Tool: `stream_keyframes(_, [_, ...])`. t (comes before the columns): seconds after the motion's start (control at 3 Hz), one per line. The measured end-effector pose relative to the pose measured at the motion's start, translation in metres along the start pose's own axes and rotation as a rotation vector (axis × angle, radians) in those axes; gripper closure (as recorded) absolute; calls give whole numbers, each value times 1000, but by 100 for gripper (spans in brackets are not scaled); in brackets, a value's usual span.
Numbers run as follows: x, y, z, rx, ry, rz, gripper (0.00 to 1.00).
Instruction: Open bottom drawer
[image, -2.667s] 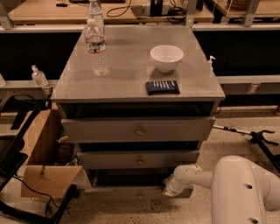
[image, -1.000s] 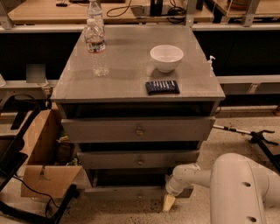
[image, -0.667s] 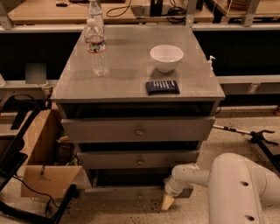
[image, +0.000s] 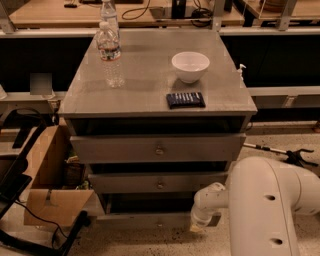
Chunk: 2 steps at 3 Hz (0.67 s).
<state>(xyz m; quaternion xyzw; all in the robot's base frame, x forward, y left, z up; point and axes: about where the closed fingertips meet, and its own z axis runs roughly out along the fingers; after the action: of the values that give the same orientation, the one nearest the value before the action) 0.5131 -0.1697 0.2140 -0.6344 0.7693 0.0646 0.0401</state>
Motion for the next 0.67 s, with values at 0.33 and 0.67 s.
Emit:
stream_keyframes(0.33, [14, 37, -22, -33, 75, 76, 89])
stream_keyframes(0.67, [20, 60, -26, -67, 105, 156, 100])
